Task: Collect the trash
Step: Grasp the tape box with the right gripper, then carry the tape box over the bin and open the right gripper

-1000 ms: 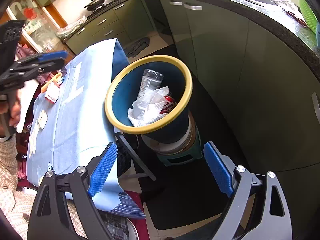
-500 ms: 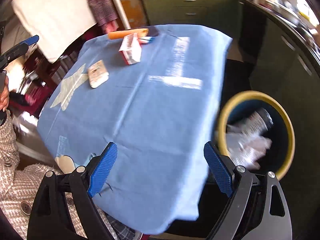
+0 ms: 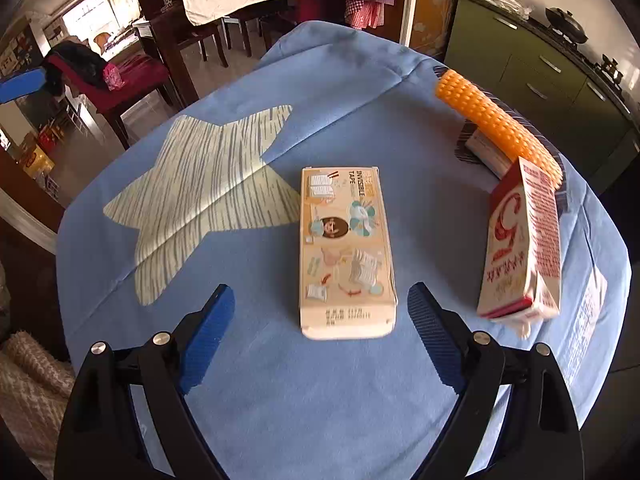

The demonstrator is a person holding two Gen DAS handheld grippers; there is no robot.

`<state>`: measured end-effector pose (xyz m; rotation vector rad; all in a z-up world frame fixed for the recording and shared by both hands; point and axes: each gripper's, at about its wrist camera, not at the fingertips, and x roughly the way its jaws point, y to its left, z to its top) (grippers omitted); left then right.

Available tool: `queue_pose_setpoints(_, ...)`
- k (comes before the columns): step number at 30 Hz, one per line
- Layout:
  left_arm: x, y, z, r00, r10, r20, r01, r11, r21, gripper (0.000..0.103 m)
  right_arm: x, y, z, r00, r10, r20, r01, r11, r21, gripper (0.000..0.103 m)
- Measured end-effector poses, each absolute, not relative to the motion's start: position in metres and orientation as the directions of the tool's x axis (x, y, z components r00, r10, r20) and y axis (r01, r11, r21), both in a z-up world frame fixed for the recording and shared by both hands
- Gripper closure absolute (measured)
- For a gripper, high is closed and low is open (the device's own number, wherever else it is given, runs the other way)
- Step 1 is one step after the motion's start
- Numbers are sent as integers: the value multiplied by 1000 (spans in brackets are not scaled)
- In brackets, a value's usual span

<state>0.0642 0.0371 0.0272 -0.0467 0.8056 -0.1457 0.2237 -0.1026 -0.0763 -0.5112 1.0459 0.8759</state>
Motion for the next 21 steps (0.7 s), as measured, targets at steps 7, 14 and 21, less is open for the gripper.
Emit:
queue_pose_setpoints(7, 67, 42, 18, 674, -169, -719, 133, 985, -107, 10, 250, -86, -94, 199, 337, -920, -816, 577, 35, 22)
queue_pose_setpoints(14, 69, 43, 12, 665, -179, -725, 140, 983, -115, 10, 251, -82, -101, 178, 315, -932, -818, 574, 38, 33)
queue_pose_setpoints(21, 67, 42, 12, 664, -177, -726, 141, 984, -112, 10, 250, -85, -99, 196, 303, -933, -797, 603, 28, 46)
